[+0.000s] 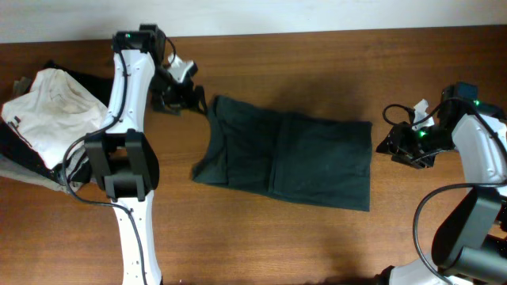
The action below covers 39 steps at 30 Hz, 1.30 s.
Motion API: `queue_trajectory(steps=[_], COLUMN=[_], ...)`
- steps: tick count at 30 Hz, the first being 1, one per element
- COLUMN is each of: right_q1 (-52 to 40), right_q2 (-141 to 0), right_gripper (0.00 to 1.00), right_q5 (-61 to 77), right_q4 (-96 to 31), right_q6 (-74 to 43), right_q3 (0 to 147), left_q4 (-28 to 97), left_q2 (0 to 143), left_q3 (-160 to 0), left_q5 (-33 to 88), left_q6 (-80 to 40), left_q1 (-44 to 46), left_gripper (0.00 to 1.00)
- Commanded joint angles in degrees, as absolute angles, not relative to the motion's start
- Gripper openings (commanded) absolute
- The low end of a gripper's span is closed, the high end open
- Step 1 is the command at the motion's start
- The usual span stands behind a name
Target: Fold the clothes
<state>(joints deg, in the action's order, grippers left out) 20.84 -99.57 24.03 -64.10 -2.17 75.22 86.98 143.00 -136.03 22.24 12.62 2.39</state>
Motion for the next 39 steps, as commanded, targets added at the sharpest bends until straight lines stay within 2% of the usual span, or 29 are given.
queue_trajectory(steps=[1, 14, 18, 20, 24, 27, 32, 35, 39], right_q1=[20.3, 20.3, 20.3, 20.3, 20.3, 20.3, 20.3, 20.3, 20.3], right_q2=[-98.7, -98.7, -98.7, -98.7, -98.7, -98.7, -98.7, -98.7, -98.7], right_gripper=[0.49, 0.5, 0.5, 0.5, 0.5, 0.49, 0.49, 0.49, 0.49], right_q5=[24.0, 23.9, 23.9, 23.9, 23.9, 23.9, 23.9, 23.9, 23.9], right_q4=[-64.4, -64.6, -64.6, -64.6, -64.6, -64.8, -64.8, -64.8, -64.8], right_q6=[-2.2, -2.1, -2.0, -2.0, -2.0, -2.0, -2.0, -2.0, -2.0], right_q3=[76.1, 76.1, 76.1, 76.1, 76.1, 76.1, 76.1, 76.1, 76.1], left_q4=[83.0, 76.9, 74.1, 73.6, 73.5, 75.4, 88.5, 95.6, 96.7], left_q2=[143.2, 143.2, 143.2, 143.2, 143.2, 143.2, 143.2, 143.2, 142.2], left_q3=[-125.5, -108.6, -106.1, -106.0, -106.1, -107.8, -122.0, -135.7, -144.2], left_q5=[27.5, 25.1, 23.7, 23.7, 23.7, 22.2, 12.8, 12.2, 13.3], left_q6=[14.0, 16.2, 14.2, 14.2, 14.2, 14.2, 12.2, 10.0, 6.8], left_q1=[4.1, 12.2, 14.1, 14.3, 14.1, 13.4, 10.6, 9.5, 11.7], left_gripper=[0.87, 0.86, 0.75, 0.61, 0.16, 0.0, 0.0, 0.0, 0.0])
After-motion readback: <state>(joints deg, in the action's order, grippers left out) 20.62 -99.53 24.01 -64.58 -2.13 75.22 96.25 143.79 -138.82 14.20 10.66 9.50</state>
